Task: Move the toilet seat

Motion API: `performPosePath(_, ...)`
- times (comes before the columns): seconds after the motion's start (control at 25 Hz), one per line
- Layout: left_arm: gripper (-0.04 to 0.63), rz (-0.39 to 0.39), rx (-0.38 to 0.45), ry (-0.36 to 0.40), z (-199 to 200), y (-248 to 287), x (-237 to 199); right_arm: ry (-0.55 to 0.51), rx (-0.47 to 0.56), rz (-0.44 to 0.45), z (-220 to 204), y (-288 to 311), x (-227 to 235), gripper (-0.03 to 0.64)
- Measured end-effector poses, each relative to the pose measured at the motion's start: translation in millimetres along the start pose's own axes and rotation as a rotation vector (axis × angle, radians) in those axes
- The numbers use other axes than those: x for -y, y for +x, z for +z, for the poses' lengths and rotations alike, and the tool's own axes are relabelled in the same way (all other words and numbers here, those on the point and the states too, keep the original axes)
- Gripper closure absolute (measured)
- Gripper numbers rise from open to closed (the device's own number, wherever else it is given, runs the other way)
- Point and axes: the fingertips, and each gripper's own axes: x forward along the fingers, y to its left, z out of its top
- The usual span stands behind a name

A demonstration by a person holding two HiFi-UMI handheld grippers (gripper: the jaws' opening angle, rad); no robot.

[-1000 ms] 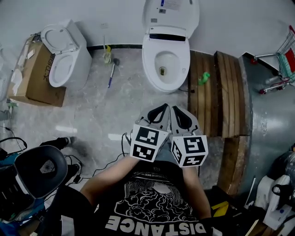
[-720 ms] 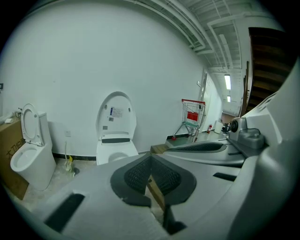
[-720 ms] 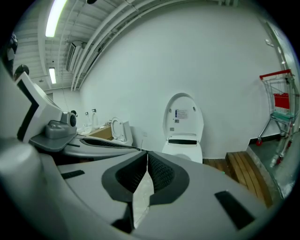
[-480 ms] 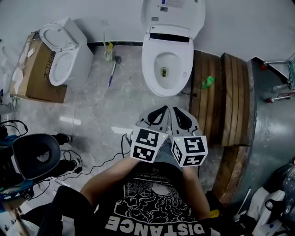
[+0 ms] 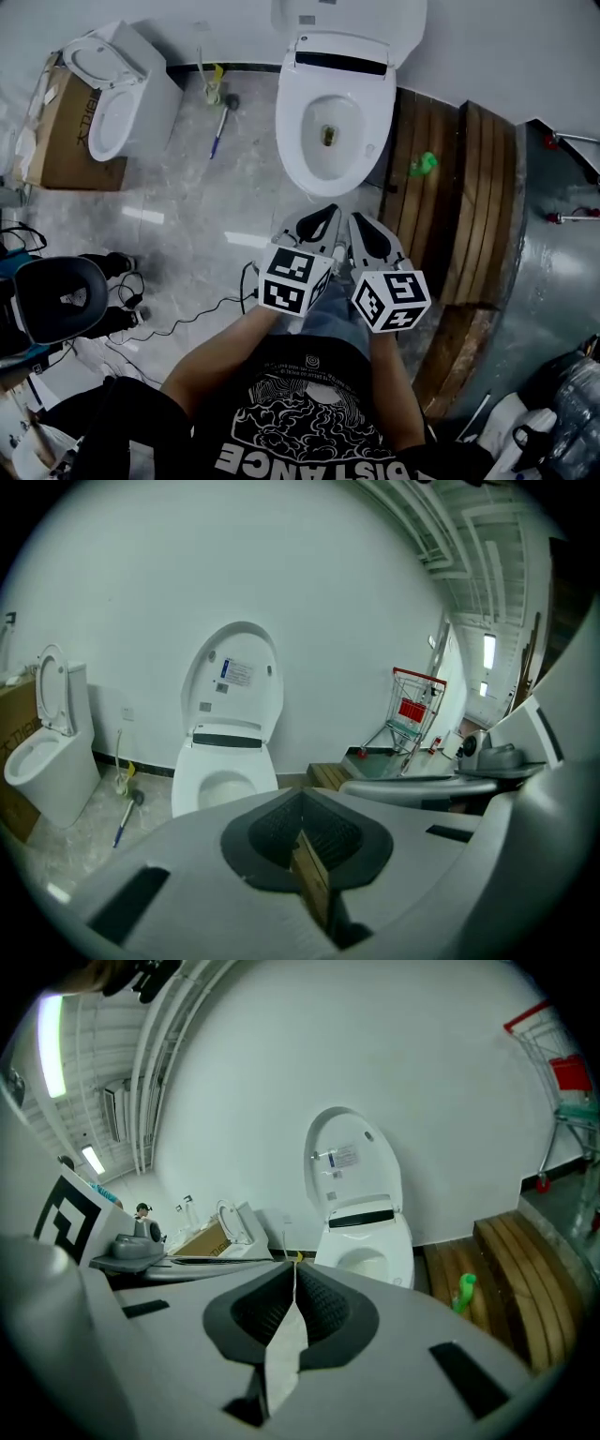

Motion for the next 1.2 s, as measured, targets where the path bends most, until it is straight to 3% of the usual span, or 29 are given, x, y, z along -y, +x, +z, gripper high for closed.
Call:
performPosePath(0.36, 0.583, 0.049, -0.023, -0.152, -30.7, 57.2, -33.3, 0.184, -0.080, 0.080, -34.7, 48.1, 48.7, 0.596)
performPosePath(0.6, 0.583, -0.029, -0.048, -0.356, -66.7, 82.7, -66.5, 0.252, -0.100, 0.095, -63.7, 87.0, 67.1, 0.595)
performPosePath(0.84, 0.583, -0.066, -0.094, -0.421, -104.4, 104.5, -103.9, 0.301, -0.140, 0.049, -103.4, 127.9, 80.1, 0.595)
performPosePath(1.2, 0.581, -0.082, -0.132, -0.523, -167.6, 141.8, -151.1, 0.491, -0.134, -0.009, -169.3, 174.4, 112.3, 0.594)
